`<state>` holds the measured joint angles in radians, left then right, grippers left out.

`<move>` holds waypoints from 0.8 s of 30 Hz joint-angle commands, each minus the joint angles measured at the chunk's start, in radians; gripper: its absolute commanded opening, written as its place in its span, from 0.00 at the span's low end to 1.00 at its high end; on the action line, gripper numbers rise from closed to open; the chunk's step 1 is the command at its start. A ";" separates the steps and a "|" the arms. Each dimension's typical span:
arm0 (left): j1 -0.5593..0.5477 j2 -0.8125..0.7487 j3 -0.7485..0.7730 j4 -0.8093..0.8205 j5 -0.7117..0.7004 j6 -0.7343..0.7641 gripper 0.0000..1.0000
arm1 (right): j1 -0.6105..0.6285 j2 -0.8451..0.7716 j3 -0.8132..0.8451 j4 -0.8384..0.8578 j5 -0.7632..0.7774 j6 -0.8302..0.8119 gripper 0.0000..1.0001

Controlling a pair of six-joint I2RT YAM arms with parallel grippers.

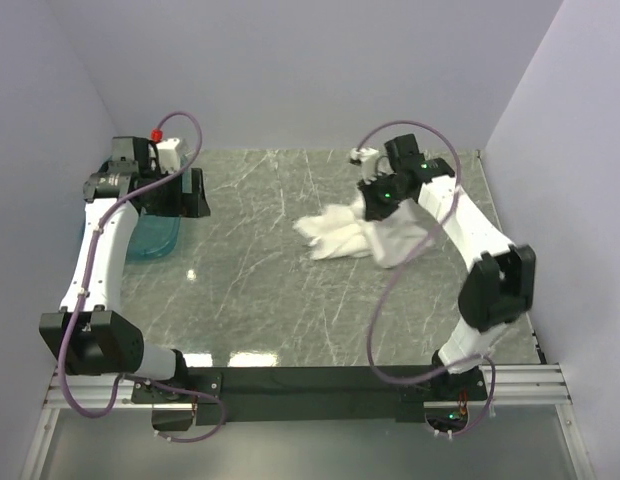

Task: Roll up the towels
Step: Move the towel to the center of the board

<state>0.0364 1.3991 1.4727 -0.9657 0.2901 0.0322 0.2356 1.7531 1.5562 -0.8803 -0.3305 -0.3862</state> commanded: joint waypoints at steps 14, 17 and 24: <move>-0.032 0.017 -0.150 0.044 0.239 0.234 0.78 | -0.077 -0.189 -0.318 0.081 -0.113 0.093 0.00; -0.102 -0.008 -0.233 0.061 0.216 0.310 0.72 | -0.101 -0.202 -0.383 0.128 -0.073 0.109 0.00; -0.110 0.069 -0.325 0.081 0.086 0.377 0.58 | -0.134 -0.205 -0.423 0.184 0.070 0.090 0.00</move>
<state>-0.0776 1.4395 1.1549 -0.9234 0.4458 0.3412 0.1215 1.5845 1.1248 -0.7547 -0.3542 -0.2939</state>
